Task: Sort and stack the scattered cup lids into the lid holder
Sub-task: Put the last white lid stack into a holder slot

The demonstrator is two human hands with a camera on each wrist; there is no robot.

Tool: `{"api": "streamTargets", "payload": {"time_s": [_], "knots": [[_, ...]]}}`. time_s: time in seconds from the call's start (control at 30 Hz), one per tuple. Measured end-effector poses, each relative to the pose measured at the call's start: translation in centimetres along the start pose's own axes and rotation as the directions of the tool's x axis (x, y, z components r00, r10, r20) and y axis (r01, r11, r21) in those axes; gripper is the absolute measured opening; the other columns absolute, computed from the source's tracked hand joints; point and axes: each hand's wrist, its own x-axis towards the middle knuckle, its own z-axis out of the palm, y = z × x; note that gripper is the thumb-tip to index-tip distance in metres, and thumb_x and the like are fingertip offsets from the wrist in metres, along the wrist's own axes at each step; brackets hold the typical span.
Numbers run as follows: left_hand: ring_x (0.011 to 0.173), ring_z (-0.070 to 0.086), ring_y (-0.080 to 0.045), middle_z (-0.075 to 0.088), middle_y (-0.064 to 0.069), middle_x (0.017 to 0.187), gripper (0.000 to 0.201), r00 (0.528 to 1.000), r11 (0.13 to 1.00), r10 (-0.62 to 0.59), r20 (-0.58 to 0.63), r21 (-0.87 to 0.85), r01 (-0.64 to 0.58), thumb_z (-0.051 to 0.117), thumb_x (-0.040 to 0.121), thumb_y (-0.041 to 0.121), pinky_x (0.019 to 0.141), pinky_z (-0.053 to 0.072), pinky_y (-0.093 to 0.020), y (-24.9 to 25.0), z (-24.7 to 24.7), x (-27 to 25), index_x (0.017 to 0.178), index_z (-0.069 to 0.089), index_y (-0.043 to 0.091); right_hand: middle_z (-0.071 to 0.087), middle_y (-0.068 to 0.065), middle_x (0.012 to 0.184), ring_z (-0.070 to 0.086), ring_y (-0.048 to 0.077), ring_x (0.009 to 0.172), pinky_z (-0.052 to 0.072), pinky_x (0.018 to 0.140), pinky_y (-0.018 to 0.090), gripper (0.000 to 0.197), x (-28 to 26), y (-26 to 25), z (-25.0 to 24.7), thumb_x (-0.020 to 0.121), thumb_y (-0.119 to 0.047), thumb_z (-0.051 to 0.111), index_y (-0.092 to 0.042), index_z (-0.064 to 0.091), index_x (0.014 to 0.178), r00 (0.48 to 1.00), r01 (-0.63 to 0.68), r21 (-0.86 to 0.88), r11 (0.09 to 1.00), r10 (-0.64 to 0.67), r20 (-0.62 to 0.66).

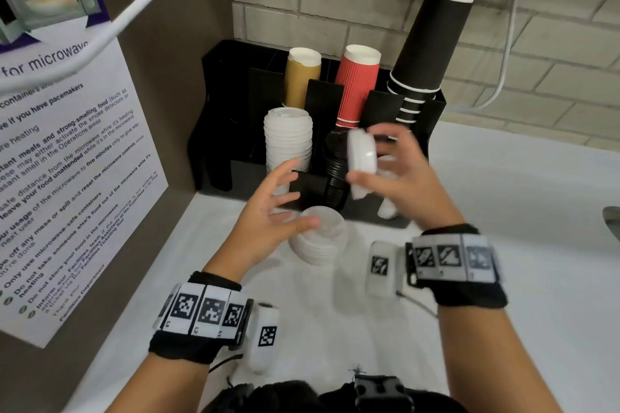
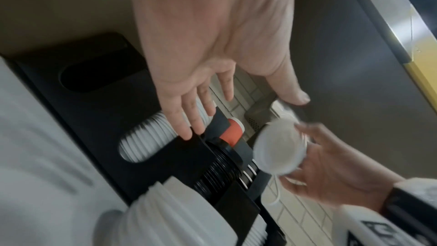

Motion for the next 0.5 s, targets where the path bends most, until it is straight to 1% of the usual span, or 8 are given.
{"api": "streamTargets", "payload": {"time_s": [0.03, 0.07, 0.1, 0.17, 0.23, 0.3, 0.4, 0.5], "knots": [[0.118, 0.058, -0.006, 0.051, 0.016, 0.133, 0.074, 0.999, 1.0, 0.002, -0.036, 0.011, -0.001, 0.078, 0.065, 0.036, 0.087, 0.052, -0.018, 0.1, -0.3, 0.0, 0.131, 0.046, 0.045, 0.06, -0.005, 0.112, 0.061, 0.007, 0.1, 0.05, 0.081, 0.02, 0.059, 0.9, 0.0, -1.6, 0.07, -0.013, 0.084, -0.029, 0.05, 0.116, 0.997, 0.013, -0.064, 0.998, -0.018, -0.076], [0.115, 0.059, -0.006, 0.053, 0.015, 0.131, 0.065, 0.998, 1.0, 0.005, -0.07, 0.024, -0.003, 0.074, 0.068, 0.037, 0.083, 0.051, -0.015, 0.1, -0.6, -0.1, 0.129, 0.05, 0.041, 0.06, -0.005, 0.115, 0.06, 0.009, 0.104, 0.049, 0.084, 0.022, 0.059, 1.9, 0.1, -3.2, 0.07, -0.016, 0.083, -0.028, 0.051, 0.118, 0.993, -0.006, -0.142, 0.99, -0.011, -0.121], [0.112, 0.061, -0.008, 0.055, 0.013, 0.129, 0.056, 0.995, 0.999, 0.01, -0.101, 0.04, -0.006, 0.073, 0.073, 0.036, 0.081, 0.049, -0.013, 0.0, -0.8, -0.1, 0.125, 0.054, 0.039, 0.06, -0.005, 0.117, 0.059, 0.011, 0.106, 0.048, 0.087, 0.024, 0.059, 2.9, 0.3, -4.6, 0.072, -0.018, 0.082, -0.028, 0.052, 0.122, 0.991, -0.048, -0.226, 0.973, 0.019, -0.129], [0.108, 0.062, -0.011, 0.056, 0.009, 0.128, 0.043, 0.989, 0.997, 0.022, -0.147, 0.075, -0.011, 0.073, 0.082, 0.025, 0.079, 0.048, -0.011, -0.1, -1.2, 0.0, 0.121, 0.057, 0.035, 0.059, -0.003, 0.12, 0.057, 0.015, 0.111, 0.045, 0.091, 0.026, 0.06, 4.7, 1.0, -6.9, 0.073, -0.02, 0.081, -0.026, 0.053, 0.126, 0.99, -0.143, -0.413, 0.899, 0.133, -0.053], [0.105, 0.063, -0.01, 0.056, 0.007, 0.128, 0.041, 0.987, 0.995, 0.033, -0.159, 0.094, -0.018, 0.073, 0.085, 0.017, 0.077, 0.048, -0.011, -0.3, -1.4, 0.1, 0.12, 0.058, 0.032, 0.056, 0.0, 0.127, 0.052, 0.019, 0.118, 0.042, 0.097, 0.03, 0.064, 6.0, 1.7, -7.9, 0.073, -0.02, 0.081, -0.026, 0.053, 0.13, 0.968, -0.177, -0.605, 0.776, 0.249, 0.035], [0.103, 0.063, -0.008, 0.055, 0.006, 0.127, 0.041, 0.988, 0.995, 0.039, -0.152, 0.1, -0.024, 0.073, 0.084, 0.015, 0.076, 0.048, -0.012, -0.3, -1.3, 0.2, 0.119, 0.059, 0.031, 0.052, 0.002, 0.135, 0.047, 0.02, 0.126, 0.038, 0.102, 0.03, 0.069, 7.0, 2.0, -7.8, 0.072, -0.019, 0.08, -0.025, 0.05, 0.134, 0.95, -0.147, -0.721, 0.677, 0.3, 0.088], [0.102, 0.062, -0.005, 0.055, 0.005, 0.126, 0.041, 0.988, 0.995, 0.035, -0.148, 0.098, -0.02, 0.074, 0.083, 0.015, 0.075, 0.049, -0.012, -0.3, -1.2, 0.3, 0.119, 0.06, 0.03, 0.047, 0.004, 0.14, 0.044, 0.023, 0.127, 0.037, 0.1, 0.029, 0.079, 8.0, 2.1, -7.4, 0.07, -0.017, 0.08, -0.022, 0.044, 0.14, 0.932, -0.101, -0.806, 0.583, 0.339, 0.128], [0.104, 0.062, -0.006, 0.055, 0.004, 0.126, 0.041, 0.989, 0.995, 0.026, -0.147, 0.102, -0.011, 0.074, 0.083, 0.015, 0.076, 0.049, -0.014, -0.3, -1.2, 0.3, 0.118, 0.06, 0.031, 0.044, 0.006, 0.141, 0.043, 0.024, 0.128, 0.036, 0.094, 0.026, 0.083, 8.4, 2.0, -7.2, 0.069, -0.016, 0.08, -0.022, 0.042, 0.142, 0.93, -0.068, -0.842, 0.536, 0.34, 0.141]]}}
